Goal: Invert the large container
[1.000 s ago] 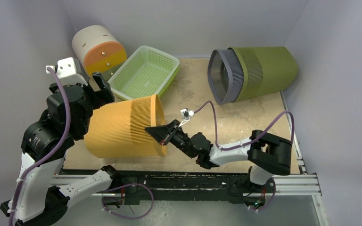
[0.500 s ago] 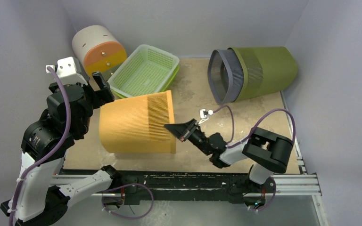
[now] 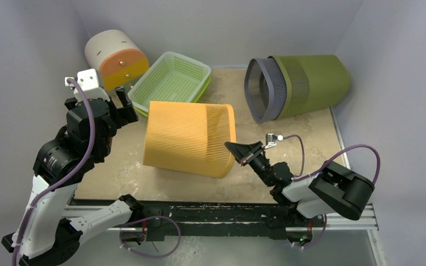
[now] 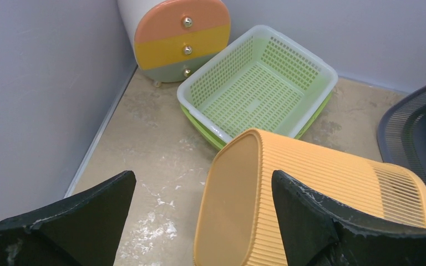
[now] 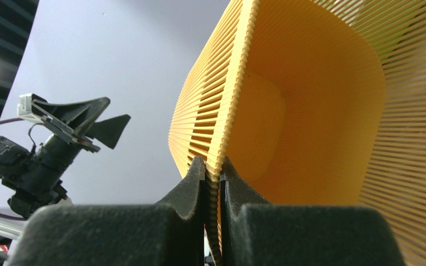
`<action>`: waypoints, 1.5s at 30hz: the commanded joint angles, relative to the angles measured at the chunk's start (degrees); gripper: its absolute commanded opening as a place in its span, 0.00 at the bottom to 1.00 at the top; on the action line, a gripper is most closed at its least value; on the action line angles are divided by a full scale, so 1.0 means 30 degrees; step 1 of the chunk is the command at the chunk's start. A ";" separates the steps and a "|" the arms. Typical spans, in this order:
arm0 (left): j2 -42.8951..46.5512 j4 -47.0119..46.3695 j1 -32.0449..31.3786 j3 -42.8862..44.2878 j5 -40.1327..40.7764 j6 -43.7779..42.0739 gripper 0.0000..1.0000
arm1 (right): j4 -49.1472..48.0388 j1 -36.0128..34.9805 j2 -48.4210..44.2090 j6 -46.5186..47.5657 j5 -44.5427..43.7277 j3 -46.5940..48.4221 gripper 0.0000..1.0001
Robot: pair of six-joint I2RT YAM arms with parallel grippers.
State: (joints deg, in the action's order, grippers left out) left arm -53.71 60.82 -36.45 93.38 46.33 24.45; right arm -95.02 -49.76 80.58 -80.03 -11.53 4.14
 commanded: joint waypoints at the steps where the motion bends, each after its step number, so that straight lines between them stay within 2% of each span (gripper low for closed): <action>1: 0.0266 -0.0681 -0.0039 -0.0675 0.0340 -0.0064 0.89 | -0.3758 0.0872 0.0216 0.0233 -0.1899 -0.2523 0.00; 7: 0.0194 -0.0773 -0.0035 -0.1104 0.0371 -0.0020 0.89 | 0.2113 0.1059 -0.3401 0.0463 -0.3736 -0.2524 0.00; 10: 0.0246 -0.0913 -0.0037 -0.1239 0.0295 -0.0007 0.89 | 0.7071 0.1224 -0.7370 0.1212 -0.5082 -0.2306 0.00; 14: 0.0312 -0.1195 -0.0023 -0.1686 0.0247 -0.0028 0.89 | 1.5486 0.1278 -1.2846 0.1861 -0.6756 -0.1062 0.01; 17: 0.0257 -0.1270 -0.0039 -0.1766 0.0177 -0.0035 0.89 | 1.6641 0.1390 -1.5292 0.2928 -0.7117 -0.1224 0.00; 19: 0.0215 -0.1358 -0.0039 -0.1671 0.0175 -0.0063 0.89 | 1.6825 0.1381 -1.5557 0.4307 -0.6180 -0.0484 0.00; 22: 0.0114 -0.1314 -0.0037 -0.1299 0.0161 -0.0121 0.89 | 1.4570 0.1388 -1.3865 0.5764 -0.4682 0.0586 0.00; 25: -0.0281 -0.0759 -0.0037 -0.0487 0.0231 -0.0136 0.89 | 1.0276 0.1381 -1.0596 0.6149 -0.2693 0.1094 0.00; 31: -0.1303 0.0227 -0.0035 0.1588 0.0672 -0.0515 0.89 | 0.0721 0.0571 -0.3699 0.5072 0.1091 0.3179 0.00; 36: -0.1767 0.0317 -0.0038 0.2463 0.0679 -0.0642 0.89 | -0.4807 0.0063 0.0216 0.3735 0.2394 0.5992 0.00; 42: -0.2253 0.0562 -0.0039 0.3105 0.0784 -0.0724 0.89 | -0.6786 -0.1003 0.2967 0.2491 0.3601 0.9827 0.00; 45: -0.2427 0.0634 -0.0039 0.3422 0.0890 -0.0735 0.89 | -0.7397 -0.1392 0.4665 0.0920 0.4163 1.1567 0.00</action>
State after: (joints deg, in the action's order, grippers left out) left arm -60.53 62.41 -36.45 100.79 47.40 23.81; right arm -85.93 -52.45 91.59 -70.28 -1.48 30.89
